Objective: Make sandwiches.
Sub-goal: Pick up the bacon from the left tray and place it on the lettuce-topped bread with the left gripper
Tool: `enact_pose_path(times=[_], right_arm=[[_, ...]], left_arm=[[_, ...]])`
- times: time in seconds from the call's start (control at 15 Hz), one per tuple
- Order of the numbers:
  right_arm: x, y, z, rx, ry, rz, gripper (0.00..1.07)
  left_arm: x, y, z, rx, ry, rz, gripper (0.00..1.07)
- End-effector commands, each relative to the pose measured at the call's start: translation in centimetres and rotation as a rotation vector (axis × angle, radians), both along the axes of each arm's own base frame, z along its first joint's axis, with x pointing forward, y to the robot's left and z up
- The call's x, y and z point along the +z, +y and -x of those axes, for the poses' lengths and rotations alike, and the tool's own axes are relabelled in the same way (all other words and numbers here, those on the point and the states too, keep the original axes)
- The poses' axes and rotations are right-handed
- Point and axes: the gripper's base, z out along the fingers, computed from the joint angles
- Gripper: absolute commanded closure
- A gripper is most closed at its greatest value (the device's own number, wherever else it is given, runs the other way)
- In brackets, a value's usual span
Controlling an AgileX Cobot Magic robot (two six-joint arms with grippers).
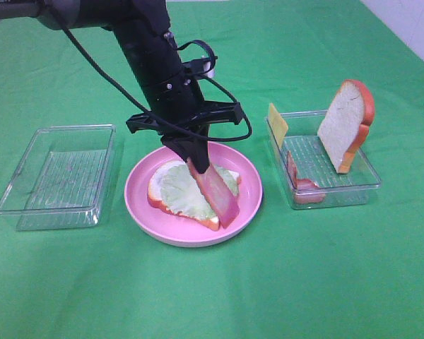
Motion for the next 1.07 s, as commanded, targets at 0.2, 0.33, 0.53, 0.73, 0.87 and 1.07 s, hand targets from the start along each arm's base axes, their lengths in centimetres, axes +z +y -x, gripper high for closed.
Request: enact_pose_path(times=[0.2,0.33,0.53,0.73,0.87,1.07], right_arm=[[-0.1,0.0,0.3,-0.006,-0.036,0.002,0.12],[-0.1,0.0,0.3,-0.006,-0.036,0.002,0.12],[-0.1,0.0,0.3,-0.006,-0.036,0.002,0.12],[-0.1,0.0,0.3,-0.006,-0.036,0.002,0.12],[-0.1,0.0,0.3,-0.006,-0.036,0.002,0.12],[-0.1,0.0,0.3,-0.006,-0.036,0.002,0.12]], left_arm=[[-0.2,1.1,0.2,-0.025,0.005,-0.135,1.07],[-0.3,1.1,-0.5,-0.013,-0.067,-0.132,1.07],[-0.3,0.9,-0.8,-0.001,-0.098,-0.116,1.07],[-0.2,0.9,-1.0,0.003,-0.116,-0.109,1.07],[-0.3,0.9,-1.0,0.003,-0.119,-0.110,1.03],[-0.3,1.1,-1.1,-0.002,-0.132,-0.133,0.41]])
